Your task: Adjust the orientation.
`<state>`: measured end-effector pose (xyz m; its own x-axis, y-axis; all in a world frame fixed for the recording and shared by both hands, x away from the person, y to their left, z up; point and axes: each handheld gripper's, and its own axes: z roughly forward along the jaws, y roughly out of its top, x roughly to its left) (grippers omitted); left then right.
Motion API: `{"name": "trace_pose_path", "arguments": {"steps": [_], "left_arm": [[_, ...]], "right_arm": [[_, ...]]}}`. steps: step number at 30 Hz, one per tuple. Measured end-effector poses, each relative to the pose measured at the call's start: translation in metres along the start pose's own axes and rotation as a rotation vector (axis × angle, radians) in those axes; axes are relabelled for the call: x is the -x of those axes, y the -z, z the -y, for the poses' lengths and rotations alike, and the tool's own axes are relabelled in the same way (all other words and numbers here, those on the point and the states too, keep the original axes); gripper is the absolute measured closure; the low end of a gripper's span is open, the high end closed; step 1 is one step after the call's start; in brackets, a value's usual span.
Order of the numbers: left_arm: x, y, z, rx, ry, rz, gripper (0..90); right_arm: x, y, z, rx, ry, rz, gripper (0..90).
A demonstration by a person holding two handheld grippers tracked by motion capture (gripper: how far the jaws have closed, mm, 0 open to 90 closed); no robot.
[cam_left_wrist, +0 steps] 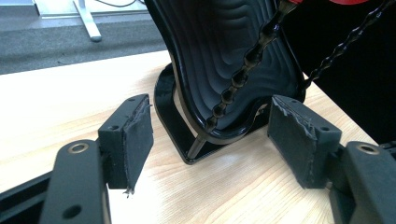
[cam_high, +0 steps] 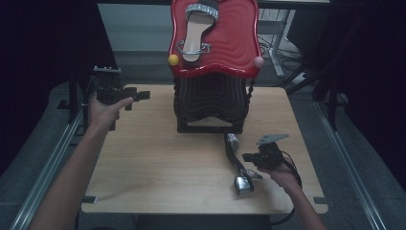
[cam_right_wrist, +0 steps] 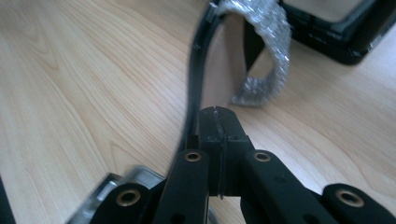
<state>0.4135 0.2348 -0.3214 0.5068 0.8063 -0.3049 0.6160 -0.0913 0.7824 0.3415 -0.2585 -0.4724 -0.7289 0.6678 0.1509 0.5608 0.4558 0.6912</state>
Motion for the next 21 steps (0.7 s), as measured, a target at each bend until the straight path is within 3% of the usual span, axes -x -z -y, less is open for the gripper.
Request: {"name": "trace_pose_path", "arguments": {"steps": [6,14,17,21], "left_arm": [[-0.001,-0.003,0.003,-0.011,0.002,-0.004,30.9],[-0.002,-0.001,0.001,-0.011,0.001,-0.004,30.8],[-0.004,0.001,0.001,-0.008,0.006,-0.009,30.8],[-0.004,0.001,0.001,-0.009,0.005,-0.01,30.8]], "right_arm": [[-0.003,-0.014,0.003,-0.053,0.013,-0.022,90.0],[-0.01,-0.016,0.001,-0.026,0.004,-0.069,90.0],[-0.021,-0.019,-0.004,-0.023,0.02,-0.107,90.0],[-0.033,-0.026,-0.008,-0.047,0.063,-0.116,90.0]]}}
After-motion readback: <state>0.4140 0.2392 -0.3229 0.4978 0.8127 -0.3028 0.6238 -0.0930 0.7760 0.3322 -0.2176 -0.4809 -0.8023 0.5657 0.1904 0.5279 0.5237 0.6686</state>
